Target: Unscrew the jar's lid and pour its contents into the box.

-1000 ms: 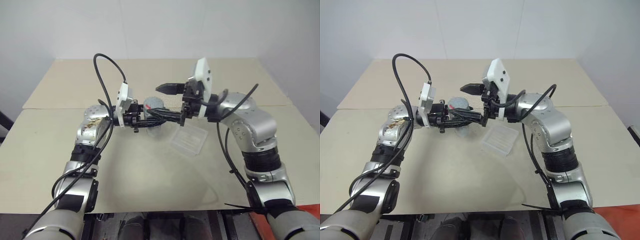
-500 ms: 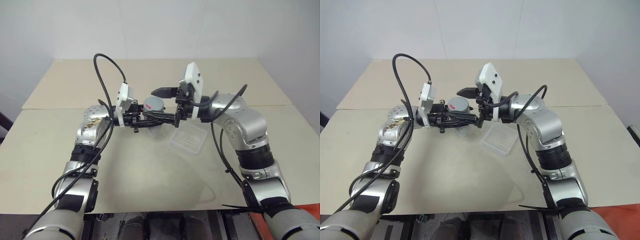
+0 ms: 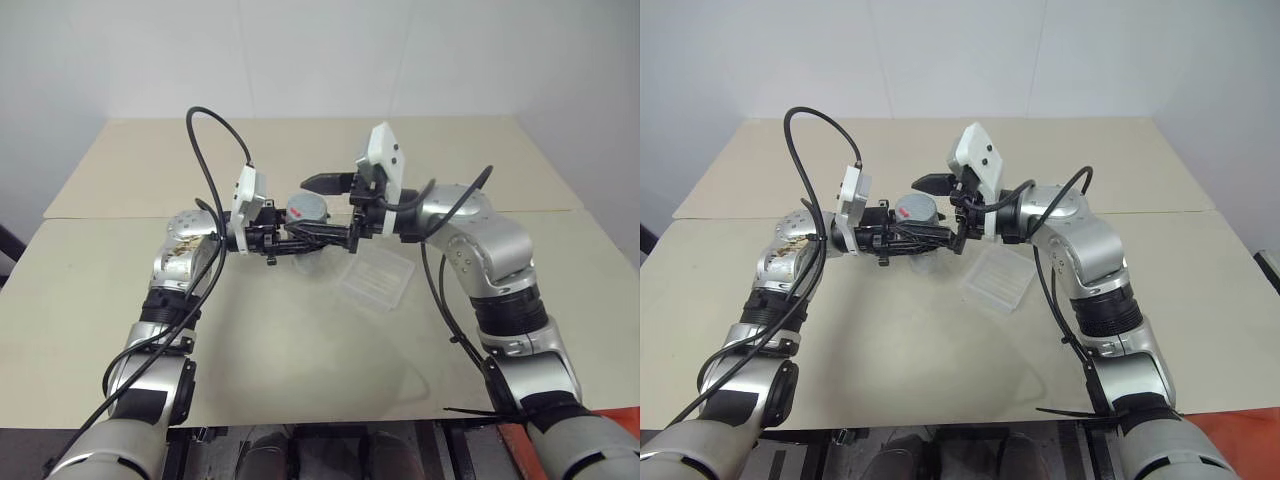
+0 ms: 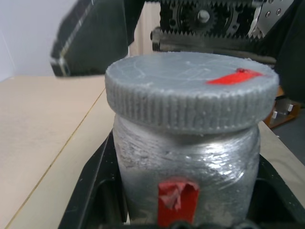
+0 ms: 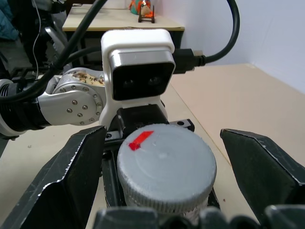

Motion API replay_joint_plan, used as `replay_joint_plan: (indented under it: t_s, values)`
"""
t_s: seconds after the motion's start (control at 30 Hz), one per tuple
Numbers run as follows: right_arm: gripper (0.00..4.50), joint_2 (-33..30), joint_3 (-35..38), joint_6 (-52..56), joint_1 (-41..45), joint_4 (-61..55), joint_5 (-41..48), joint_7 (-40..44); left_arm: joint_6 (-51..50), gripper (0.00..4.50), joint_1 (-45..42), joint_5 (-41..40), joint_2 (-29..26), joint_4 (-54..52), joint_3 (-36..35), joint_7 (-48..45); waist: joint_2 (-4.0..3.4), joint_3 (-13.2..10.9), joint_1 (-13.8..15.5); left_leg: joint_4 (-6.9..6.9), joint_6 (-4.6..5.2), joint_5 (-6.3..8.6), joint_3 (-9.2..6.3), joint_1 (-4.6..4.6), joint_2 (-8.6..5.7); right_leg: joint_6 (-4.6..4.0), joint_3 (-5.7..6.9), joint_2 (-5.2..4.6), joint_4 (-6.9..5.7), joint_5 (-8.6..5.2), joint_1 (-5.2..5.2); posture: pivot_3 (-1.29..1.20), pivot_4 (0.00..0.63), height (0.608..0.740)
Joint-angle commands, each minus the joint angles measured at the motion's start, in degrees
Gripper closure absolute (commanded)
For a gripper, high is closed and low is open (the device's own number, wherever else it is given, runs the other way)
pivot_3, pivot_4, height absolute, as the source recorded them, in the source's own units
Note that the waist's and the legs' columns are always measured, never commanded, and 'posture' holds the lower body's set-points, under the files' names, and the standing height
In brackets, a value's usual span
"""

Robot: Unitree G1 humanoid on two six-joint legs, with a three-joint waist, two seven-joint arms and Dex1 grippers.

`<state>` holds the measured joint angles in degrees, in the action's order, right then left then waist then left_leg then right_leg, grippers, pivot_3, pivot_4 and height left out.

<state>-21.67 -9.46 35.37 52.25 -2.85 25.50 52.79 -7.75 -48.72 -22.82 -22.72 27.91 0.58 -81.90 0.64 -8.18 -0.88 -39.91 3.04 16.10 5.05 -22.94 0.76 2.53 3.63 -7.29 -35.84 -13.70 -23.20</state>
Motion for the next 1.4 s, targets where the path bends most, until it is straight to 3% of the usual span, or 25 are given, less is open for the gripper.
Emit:
replay_joint_plan:
  t_s: [0.03, 0.23, 0.33, 0.43, 0.47, 1.2, 1.4]
  values:
    - [0.04, -0.06, 0.86, -0.90, 1.45, -1.15, 0.15, 0.42, 0.86, 2.38, -0.87, -0.81, -0.43, -1.51, -0.85, -0.12, 0.00, 0.00, 0.00, 0.00, 0.00, 0.00, 0.00, 0.00, 0.00, 0.00, 0.00, 0.00, 0.00, 0.00, 0.00, 0.00, 0.150, 0.740]
    - [0.04, -0.07, 0.76, -0.70, 1.47, -0.85, 0.19, 0.95, 0.66, 2.38, -0.55, -0.90, -0.57, -1.94, -0.91, -0.04, 0.00, 0.00, -0.03, 0.00, 0.00, 0.00, 0.00, 0.00, 0.00, 0.00, 0.00, 0.00, 0.00, 0.00, 0.00, 0.00, 0.150, 0.740]
    - [0.62, 0.05, 0.78, -0.74, 1.47, -0.76, 0.11, 0.99, 0.65, 2.38, -0.41, -0.89, -0.63, -2.05, -0.89, -0.02, 0.00, 0.00, -0.02, 0.00, 0.00, 0.00, 0.00, 0.00, 0.00, 0.00, 0.00, 0.00, 0.00, 0.00, 0.00, 0.00, 0.150, 0.740]
    - [1.64, 0.18, 0.83, -0.61, 1.56, -0.73, 0.17, 0.93, 0.52, 2.38, -0.34, -0.91, -0.69, -2.17, -0.89, 0.02, 0.00, 0.00, -0.02, 0.00, 0.00, 0.00, 0.00, 0.00, 0.00, 0.00, 0.00, 0.00, 0.00, 0.00, 0.00, 0.00, 0.150, 0.740]
    - [1.77, 0.20, 0.83, -0.68, 1.58, -0.66, 0.12, 0.94, 0.54, 2.38, -0.36, -0.88, -0.71, -2.14, -0.89, 0.02, 0.00, 0.00, -0.02, 0.00, 0.00, 0.00, 0.00, 0.00, 0.00, 0.00, 0.00, 0.00, 0.00, 0.00, 0.00, 0.00, 0.150, 0.740]
    - [1.77, -4.01, 7.03, 1.73, 7.11, 3.81, 2.39, 2.83, -0.24, 2.38, 4.24, -0.75, -0.39, -5.57, 0.90, -1.03, 0.00, 0.00, 0.04, 0.00, 0.00, 0.00, -0.01, 0.00, 0.01, 0.00, 0.02, 0.00, 0.00, 0.00, 0.01, 0.00, 0.150, 0.740]
    - [1.77, -8.41, 11.80, -0.28, 1.46, 2.95, 0.99, 0.84, 0.80, 2.38, 2.50, -0.51, -0.40, -4.07, -0.37, 0.49, 0.00, 0.00, 0.40, 0.01, 0.00, 0.00, -0.02, -0.02, 0.01, 0.00, 0.02, 0.00, 0.01, 0.00, 0.02, 0.00, 0.150, 0.740]
